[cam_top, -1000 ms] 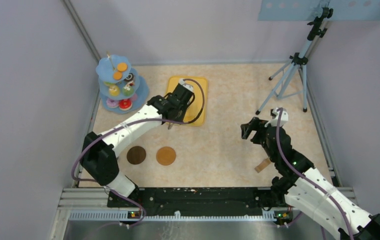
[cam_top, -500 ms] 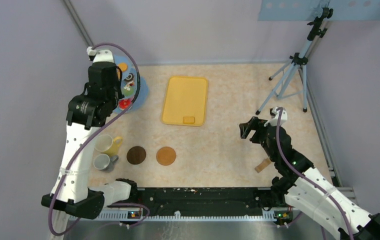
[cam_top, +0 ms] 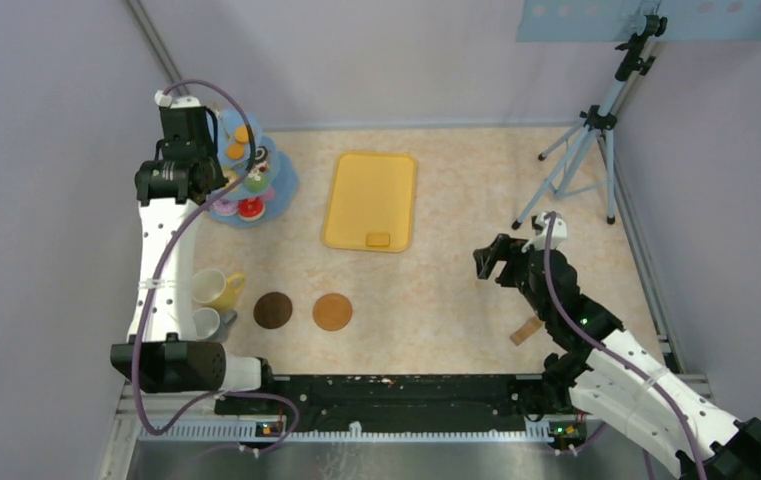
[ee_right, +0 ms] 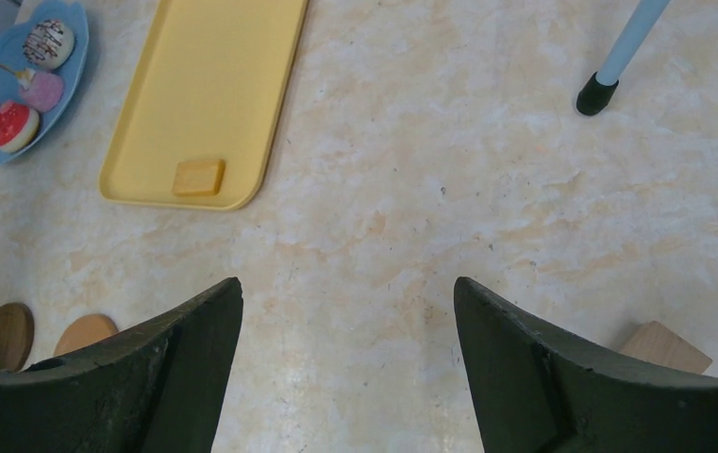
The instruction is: Serve the afternoon tea
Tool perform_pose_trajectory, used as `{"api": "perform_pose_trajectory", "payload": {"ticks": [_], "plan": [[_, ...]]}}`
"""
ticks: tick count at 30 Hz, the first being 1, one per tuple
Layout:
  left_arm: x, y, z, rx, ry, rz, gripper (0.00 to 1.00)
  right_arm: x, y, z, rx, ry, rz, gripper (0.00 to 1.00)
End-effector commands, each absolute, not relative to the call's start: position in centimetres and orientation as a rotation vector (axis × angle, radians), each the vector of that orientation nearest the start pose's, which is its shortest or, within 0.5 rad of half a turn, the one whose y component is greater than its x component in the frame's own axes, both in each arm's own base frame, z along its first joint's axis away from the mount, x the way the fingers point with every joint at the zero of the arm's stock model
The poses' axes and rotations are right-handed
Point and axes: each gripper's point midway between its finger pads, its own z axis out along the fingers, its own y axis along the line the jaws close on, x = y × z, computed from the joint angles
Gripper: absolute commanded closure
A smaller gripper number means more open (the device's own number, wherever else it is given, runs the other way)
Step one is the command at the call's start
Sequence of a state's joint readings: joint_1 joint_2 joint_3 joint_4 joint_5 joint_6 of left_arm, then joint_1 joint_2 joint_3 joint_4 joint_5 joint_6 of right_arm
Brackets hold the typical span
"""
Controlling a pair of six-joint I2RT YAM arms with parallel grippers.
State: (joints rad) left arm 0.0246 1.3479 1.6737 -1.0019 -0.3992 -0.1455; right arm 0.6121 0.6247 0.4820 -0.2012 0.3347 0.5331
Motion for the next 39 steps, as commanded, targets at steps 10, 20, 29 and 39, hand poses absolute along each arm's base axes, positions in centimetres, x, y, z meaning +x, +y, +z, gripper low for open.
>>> {"api": "perform_pose_trajectory", "payload": {"ticks": [10,20,29,39], "plan": [[40.2,8.8,34.2,-0.406,2.039,0.286,0.71,26.2,13.7,18.8,0.144,1.882,0.472,0.18],[42.4,8.6,33.9,-0.396,2.043,0.259,0.56,26.1,13.4,19.0,0.15,1.879,0.459,0.18],[39.1,10.3,36.4,-0.468,1.976,0.373,0.52,26.0,13.5,19.1,0.143,1.878,0.469,0.18],[33.7,4.5,44.2,-0.219,1.719,0.091,0.54,25.8,13.3,19.2,0.138,1.876,0.465,0.18]]}}
